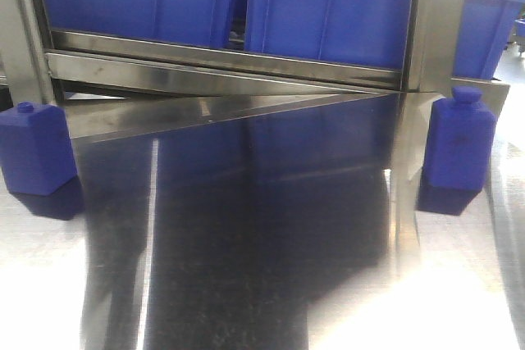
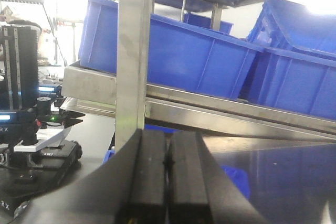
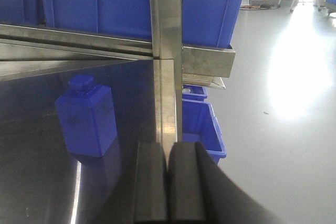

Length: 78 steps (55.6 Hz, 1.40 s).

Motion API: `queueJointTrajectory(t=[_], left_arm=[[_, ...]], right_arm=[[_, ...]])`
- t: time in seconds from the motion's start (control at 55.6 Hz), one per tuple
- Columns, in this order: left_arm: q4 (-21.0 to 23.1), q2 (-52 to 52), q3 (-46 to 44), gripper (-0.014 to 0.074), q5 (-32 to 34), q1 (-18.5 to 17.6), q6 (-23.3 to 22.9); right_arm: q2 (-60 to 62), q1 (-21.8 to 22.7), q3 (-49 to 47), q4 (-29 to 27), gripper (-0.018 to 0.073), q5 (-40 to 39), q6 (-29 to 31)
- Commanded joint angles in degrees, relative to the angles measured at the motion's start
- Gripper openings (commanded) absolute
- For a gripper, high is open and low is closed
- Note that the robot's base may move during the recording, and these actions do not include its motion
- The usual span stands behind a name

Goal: Pick and sort blue part to right shelf
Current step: 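Lower the left gripper over the blue bottle-shaped part nearest it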

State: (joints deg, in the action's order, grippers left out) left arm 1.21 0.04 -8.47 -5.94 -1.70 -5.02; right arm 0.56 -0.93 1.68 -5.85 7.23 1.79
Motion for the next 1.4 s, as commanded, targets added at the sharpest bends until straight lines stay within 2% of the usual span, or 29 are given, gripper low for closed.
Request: queueJointTrajectory(t=[0.0,0.09,0.216,0.306,0.539,0.683,0.827,0.952,1.078,1.222,1.384], left_arm=[[-0.37,2.76,-10.19,0.0134,-4.28,-0.05,-0.56],[-0.37,8.85,-19.34,0.0141,-14.7,-0.05,-0.45],[0.69,17.34,-28.32,0.0168,-22.91,-0.05,3.33],[3.4,23.47,-32.1,0.0223,-26.93,-0.05,7.3],[15.06,38.49,-36.64,0.039,-35.49,-0.05,16.71],[18.61,47.23,-40.12,0.0528,-38.43,-0.05,17.96],[19.42,56.65,-46.82,0.0624,-40.86,-0.05,17.96],[19.42,63.52,-52.98,0.0625,-43.38,-0.05,19.87],[19.42,70.7,-58.86,0.0625,-47.72,-0.54,19.86],[17.9,78.63,-64.38,0.0624,-50.75,-3.08,19.86],[13.8,86.23,-68.71,0.0619,-50.75,-6.78,15.91]], right_arm=[[1.03,0.35,-0.43,-0.28,0.006,-5.77,0.04],[1.03,0.35,-0.43,-0.28,0.006,-5.77,0.04],[1.03,0.35,-0.43,-0.28,0.006,-5.71,0.04],[1.03,0.35,-0.43,-0.28,0.006,-5.6,0.04],[1.03,0.35,-0.43,-0.28,0.006,-5.6,0.04],[1.03,0.35,-0.43,-0.28,0.006,-5.6,0.04],[1.03,0.35,-0.43,-0.28,0.006,-5.6,0.04],[1.03,0.35,-0.43,-0.28,0.006,-5.6,0.04],[1.03,0.35,-0.43,-0.28,0.006,-5.6,0.04],[1.03,0.35,-0.43,-0.28,0.006,-5.33,0.04],[1.03,0.35,-0.43,-0.28,0.006,-5.33,0.04]])
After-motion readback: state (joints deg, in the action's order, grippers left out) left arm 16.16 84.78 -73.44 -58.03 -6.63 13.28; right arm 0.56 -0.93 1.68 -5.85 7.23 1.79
